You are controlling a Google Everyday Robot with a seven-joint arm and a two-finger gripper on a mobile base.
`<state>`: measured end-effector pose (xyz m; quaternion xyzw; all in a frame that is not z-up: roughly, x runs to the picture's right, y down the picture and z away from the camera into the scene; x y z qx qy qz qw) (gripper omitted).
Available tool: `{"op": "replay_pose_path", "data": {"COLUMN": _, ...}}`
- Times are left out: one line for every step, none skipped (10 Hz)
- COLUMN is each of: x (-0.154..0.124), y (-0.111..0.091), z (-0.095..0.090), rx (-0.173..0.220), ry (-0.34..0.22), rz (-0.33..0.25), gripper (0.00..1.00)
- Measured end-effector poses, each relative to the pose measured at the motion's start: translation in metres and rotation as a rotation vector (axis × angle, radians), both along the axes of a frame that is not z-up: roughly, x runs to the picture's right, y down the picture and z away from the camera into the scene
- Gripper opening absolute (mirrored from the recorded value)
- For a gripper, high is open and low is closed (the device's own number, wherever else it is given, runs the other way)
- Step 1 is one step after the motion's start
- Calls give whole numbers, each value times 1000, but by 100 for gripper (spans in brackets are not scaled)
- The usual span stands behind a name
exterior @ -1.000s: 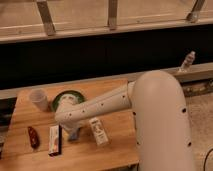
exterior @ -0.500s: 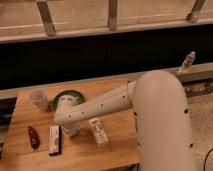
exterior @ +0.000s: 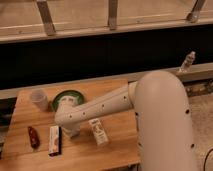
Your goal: Wipe the white sponge on the table
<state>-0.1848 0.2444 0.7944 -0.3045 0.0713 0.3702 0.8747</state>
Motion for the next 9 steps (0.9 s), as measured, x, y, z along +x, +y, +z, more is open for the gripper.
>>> {"op": "replay_pose_path", "data": {"x": 0, "y": 0, "z": 0, "rx": 0, "ry": 0, "rz": 0, "gripper": 0}}
{"op": "replay_pose_path", "data": {"x": 3, "y": 1, "z": 0, "rx": -1, "ry": 4, "rz": 0, "gripper": 0}}
{"op": "replay_pose_path", "data": {"x": 8, "y": 1, "z": 1, "rx": -2, "ry": 13, "rz": 6, "gripper": 0}}
{"op": "replay_pose_path", "data": {"x": 9, "y": 1, "z": 1, "rx": -1, "ry": 14, "rz": 6, "gripper": 0}}
{"op": "replay_pose_path", "data": {"x": 8, "y": 1, "z": 0, "rx": -1, "ry": 14, "rz": 4, "gripper": 0}}
{"op": "replay_pose_path", "data": {"x": 8, "y": 1, "z": 0, "rx": -2, "ry": 15, "rz": 6, "gripper": 0}}
{"op": "replay_pose_path", "data": {"x": 9, "y": 0, "z": 0, "rx": -1, "ry": 16, "rz": 7, "gripper": 0}}
{"op": "replay_pose_path", "data": {"x": 10, "y": 0, "z": 0, "rx": -1, "ry": 19, "rz": 6, "gripper": 0}}
{"op": "replay_pose_path", "data": {"x": 15, "y": -2, "z": 0, "rx": 4, "ry": 38, "rz": 11, "gripper": 0}}
